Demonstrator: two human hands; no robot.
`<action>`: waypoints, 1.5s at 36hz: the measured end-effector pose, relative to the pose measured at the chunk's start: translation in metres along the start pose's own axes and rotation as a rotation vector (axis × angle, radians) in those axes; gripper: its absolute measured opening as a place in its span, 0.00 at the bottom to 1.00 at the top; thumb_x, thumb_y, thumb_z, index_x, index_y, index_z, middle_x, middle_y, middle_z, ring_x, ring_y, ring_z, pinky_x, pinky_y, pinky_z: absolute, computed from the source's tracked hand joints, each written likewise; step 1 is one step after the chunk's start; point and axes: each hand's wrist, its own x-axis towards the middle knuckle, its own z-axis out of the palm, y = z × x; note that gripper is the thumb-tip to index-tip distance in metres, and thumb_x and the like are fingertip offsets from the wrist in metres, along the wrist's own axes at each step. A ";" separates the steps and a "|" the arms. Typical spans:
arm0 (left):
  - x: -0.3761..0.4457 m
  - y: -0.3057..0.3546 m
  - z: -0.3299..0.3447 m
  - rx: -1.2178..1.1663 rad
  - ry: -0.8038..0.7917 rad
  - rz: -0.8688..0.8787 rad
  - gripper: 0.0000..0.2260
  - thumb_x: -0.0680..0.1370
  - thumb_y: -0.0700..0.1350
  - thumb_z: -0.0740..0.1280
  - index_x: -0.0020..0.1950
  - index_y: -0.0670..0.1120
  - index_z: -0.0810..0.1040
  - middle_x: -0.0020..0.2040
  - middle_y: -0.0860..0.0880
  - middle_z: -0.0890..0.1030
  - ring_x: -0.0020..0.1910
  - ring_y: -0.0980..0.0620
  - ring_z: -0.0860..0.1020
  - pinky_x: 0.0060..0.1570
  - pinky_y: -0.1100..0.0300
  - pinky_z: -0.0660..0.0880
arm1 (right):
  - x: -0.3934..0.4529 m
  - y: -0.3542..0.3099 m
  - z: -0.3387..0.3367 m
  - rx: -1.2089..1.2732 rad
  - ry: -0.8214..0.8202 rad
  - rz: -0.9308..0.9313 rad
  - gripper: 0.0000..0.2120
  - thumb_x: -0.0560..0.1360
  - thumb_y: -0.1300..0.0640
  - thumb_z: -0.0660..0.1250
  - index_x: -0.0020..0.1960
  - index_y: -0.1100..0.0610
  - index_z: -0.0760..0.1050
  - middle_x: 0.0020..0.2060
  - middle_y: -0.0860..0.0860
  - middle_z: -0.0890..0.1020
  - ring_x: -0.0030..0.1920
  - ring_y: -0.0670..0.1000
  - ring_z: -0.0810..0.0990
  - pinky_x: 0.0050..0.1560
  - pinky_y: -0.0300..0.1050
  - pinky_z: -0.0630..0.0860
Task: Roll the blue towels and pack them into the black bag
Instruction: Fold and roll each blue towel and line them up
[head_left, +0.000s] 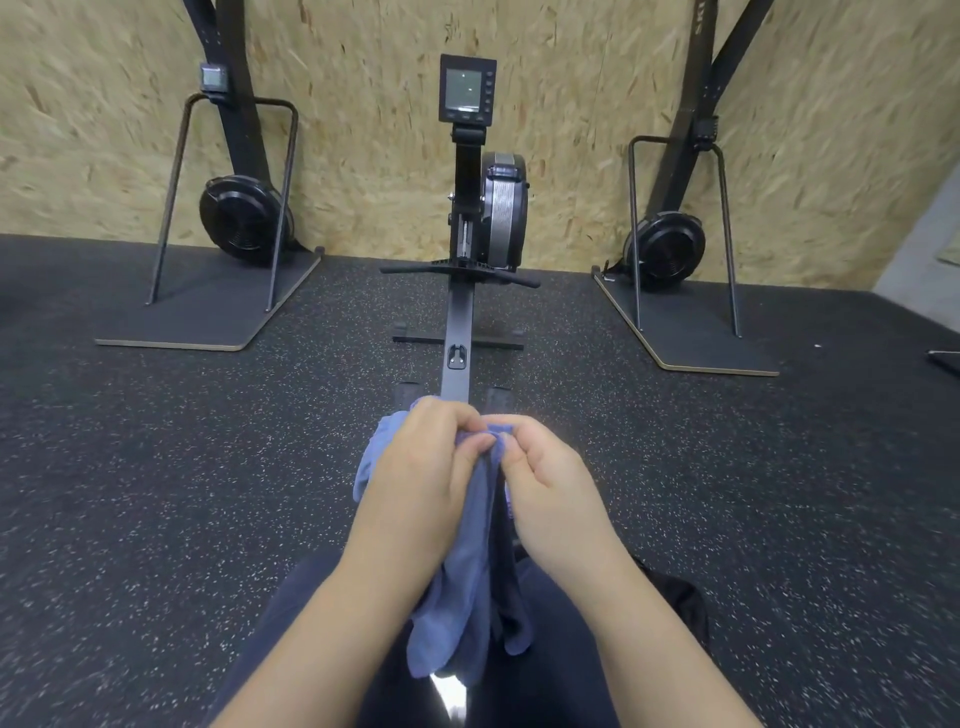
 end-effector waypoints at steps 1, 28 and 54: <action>0.000 0.000 0.000 -0.007 -0.002 -0.005 0.03 0.76 0.43 0.63 0.45 0.51 0.72 0.41 0.58 0.70 0.45 0.73 0.69 0.48 0.78 0.62 | 0.000 0.000 0.000 0.003 -0.007 -0.001 0.12 0.82 0.61 0.57 0.51 0.46 0.75 0.39 0.38 0.81 0.41 0.32 0.77 0.41 0.26 0.69; 0.018 0.005 -0.011 -0.180 -0.032 -0.250 0.08 0.73 0.46 0.73 0.36 0.56 0.78 0.33 0.62 0.79 0.38 0.57 0.76 0.43 0.59 0.71 | 0.010 -0.008 -0.004 -0.086 0.008 0.003 0.12 0.79 0.58 0.63 0.62 0.57 0.76 0.55 0.51 0.82 0.57 0.45 0.80 0.63 0.48 0.73; 0.047 -0.007 -0.051 0.582 -0.201 0.239 0.14 0.70 0.50 0.54 0.43 0.50 0.79 0.35 0.48 0.74 0.39 0.42 0.75 0.37 0.54 0.73 | 0.050 -0.028 -0.082 -0.154 0.361 -0.120 0.11 0.81 0.60 0.56 0.50 0.51 0.76 0.47 0.46 0.82 0.48 0.41 0.77 0.41 0.22 0.67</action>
